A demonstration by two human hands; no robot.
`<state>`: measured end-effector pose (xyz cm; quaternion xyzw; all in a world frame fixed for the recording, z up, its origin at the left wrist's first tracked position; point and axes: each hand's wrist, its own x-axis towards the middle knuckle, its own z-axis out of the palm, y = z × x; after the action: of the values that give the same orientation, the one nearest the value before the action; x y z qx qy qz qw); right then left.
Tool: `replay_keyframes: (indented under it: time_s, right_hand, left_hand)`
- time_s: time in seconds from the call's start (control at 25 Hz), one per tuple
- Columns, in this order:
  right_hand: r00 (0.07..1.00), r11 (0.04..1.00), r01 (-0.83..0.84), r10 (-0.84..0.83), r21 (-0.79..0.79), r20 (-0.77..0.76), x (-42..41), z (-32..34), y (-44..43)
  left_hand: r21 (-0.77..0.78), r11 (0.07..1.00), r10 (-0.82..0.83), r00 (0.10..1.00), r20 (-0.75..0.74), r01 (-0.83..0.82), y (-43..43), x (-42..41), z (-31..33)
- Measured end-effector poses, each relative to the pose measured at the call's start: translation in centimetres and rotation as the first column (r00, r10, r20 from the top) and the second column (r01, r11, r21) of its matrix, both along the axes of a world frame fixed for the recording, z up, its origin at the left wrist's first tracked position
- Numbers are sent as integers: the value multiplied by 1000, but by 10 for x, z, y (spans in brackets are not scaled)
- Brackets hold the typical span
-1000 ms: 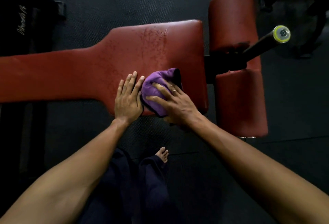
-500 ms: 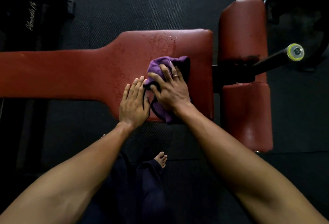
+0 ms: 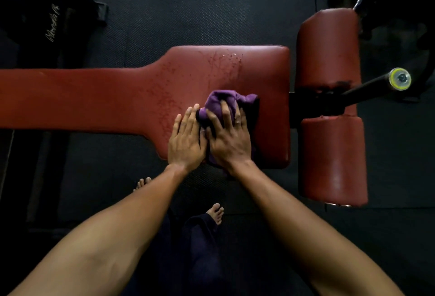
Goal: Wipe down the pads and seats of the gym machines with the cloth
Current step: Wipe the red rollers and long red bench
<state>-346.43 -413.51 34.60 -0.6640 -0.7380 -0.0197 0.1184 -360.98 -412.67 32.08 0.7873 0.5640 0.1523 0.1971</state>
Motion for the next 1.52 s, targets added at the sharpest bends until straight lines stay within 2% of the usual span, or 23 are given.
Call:
replay_keyframes:
  time_s: [0.16,0.28,0.44,0.64,0.8,0.96,1.04,1.2,1.28,1.36,1.44,1.52]
  right_hand:
    - [997,997,78,-78,2,-2,1,3,34]
    - [995,996,82,-80,23,-53,4,16,-1]
    - [1000,1000,6,-6,9,-5,14,17,-36]
    - [998,998,63,-63,2,17,12,4,50]
    - [986,985,158,-154,-73,56,19,9,99]
    - [990,984,144,-142,-104,23,9,22,35]
    - [993,983,103,-94,-153,64,16,21,24]
    - [986,954,86,-40,-287,162,13,19,102]
    - [983,904,95,-20,-416,181,15,20,143]
    - [983,879,112,-29,-464,182,13,23,168]
    - [980,887,141,-63,-439,188,9,27,167]
    - [991,958,99,-71,-268,111,9,24,140]
  left_hand:
    - [-16,1000,-12,1000,-15,12,0,-2,-2]
    - [-37,999,-25,1000,12,26,-1,-4,1]
    - [6,1000,-6,999,54,5,13,-5,1]
    - [50,998,28,999,32,-29,42,5,-9]
    - [62,995,69,996,51,-72,47,8,-13]
    - [43,997,67,994,82,-71,58,2,-8]
    - [-24,993,119,990,77,-118,79,-5,-8]
    - [-54,983,173,985,-5,-173,136,-17,-16]
    - [-48,981,184,982,-33,-186,161,-18,-21]
    - [-83,976,198,979,-45,-201,176,-20,-24]
    - [-112,974,196,980,-37,-199,179,-20,-25]
    - [-88,975,202,979,-26,-204,175,-18,-24]
